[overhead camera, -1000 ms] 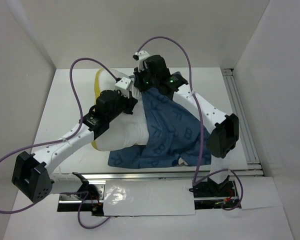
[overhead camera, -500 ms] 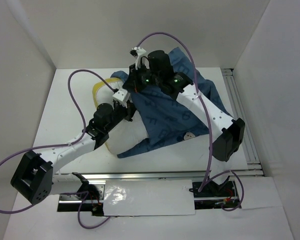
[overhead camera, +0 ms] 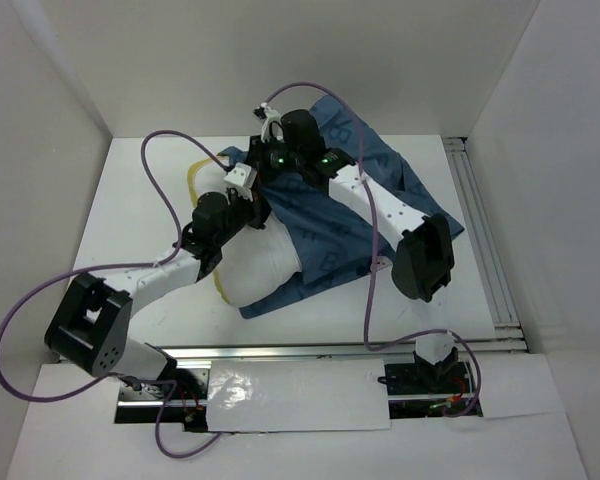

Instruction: Put the pillow into the pillowcase

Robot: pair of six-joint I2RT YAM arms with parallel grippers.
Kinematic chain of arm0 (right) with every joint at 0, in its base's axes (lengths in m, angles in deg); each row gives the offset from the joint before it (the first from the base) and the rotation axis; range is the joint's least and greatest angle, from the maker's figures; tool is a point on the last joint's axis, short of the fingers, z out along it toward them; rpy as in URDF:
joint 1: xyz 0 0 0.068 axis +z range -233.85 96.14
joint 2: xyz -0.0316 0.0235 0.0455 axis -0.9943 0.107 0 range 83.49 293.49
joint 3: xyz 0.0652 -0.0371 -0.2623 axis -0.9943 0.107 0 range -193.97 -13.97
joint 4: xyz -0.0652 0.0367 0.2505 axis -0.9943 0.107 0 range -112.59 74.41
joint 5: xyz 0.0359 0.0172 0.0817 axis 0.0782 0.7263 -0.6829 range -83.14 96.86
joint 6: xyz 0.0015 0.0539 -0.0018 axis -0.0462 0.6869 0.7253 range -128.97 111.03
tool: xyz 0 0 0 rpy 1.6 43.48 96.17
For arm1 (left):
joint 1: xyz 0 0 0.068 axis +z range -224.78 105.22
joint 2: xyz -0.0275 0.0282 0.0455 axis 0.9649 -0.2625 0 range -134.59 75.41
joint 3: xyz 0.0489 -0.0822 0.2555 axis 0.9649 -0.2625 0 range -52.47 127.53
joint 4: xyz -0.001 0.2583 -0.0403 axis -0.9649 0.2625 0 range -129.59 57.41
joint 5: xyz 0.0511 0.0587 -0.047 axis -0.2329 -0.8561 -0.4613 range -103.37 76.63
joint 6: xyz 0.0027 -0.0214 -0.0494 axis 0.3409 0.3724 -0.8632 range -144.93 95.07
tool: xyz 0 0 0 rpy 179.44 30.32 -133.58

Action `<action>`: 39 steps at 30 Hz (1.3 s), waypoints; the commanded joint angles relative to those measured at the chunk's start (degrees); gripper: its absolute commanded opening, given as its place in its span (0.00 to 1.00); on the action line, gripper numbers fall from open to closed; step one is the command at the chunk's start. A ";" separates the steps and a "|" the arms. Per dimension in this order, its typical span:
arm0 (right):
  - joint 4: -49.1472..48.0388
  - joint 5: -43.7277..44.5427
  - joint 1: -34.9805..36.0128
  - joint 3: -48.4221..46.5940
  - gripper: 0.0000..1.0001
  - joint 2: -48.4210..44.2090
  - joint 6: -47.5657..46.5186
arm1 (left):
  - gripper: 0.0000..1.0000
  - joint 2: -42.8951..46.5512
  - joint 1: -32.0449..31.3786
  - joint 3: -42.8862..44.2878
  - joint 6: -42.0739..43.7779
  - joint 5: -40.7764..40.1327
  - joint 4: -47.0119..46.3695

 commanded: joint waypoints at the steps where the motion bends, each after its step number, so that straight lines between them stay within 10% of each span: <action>1: -4.85 -7.27 -0.42 -4.13 0.00 3.84 4.62 | 0.00 -3.08 2.40 5.49 -4.69 5.39 -13.82; 5: -4.07 -6.15 -2.27 -6.06 0.00 9.98 6.39 | 0.00 -9.50 2.94 10.74 -5.93 5.15 -8.75; 8: -0.46 -4.98 -3.49 -8.88 0.00 12.81 5.08 | 0.18 -14.42 3.47 14.45 -7.14 3.04 0.38; 14: 5.25 -0.77 -3.50 -14.33 0.17 18.52 3.49 | 0.73 -14.18 5.40 10.07 -9.79 3.82 -1.08; 17: 7.45 0.55 -4.03 -15.56 0.42 19.23 2.87 | 1.00 -11.98 5.40 8.67 -9.27 1.54 5.32; 23: 8.50 7.56 -4.56 -12.58 1.00 13.27 0.60 | 1.00 -1.62 2.69 4.97 -5.41 -5.82 22.15; 29: 8.52 14.96 -5.60 -5.21 1.00 2.46 -0.64 | 1.00 10.86 -5.31 0.41 -2.50 -13.75 36.17; 39: 5.96 25.68 -10.18 33.27 1.00 -27.32 0.41 | 1.00 13.44 -22.72 -5.13 -0.48 -25.08 42.52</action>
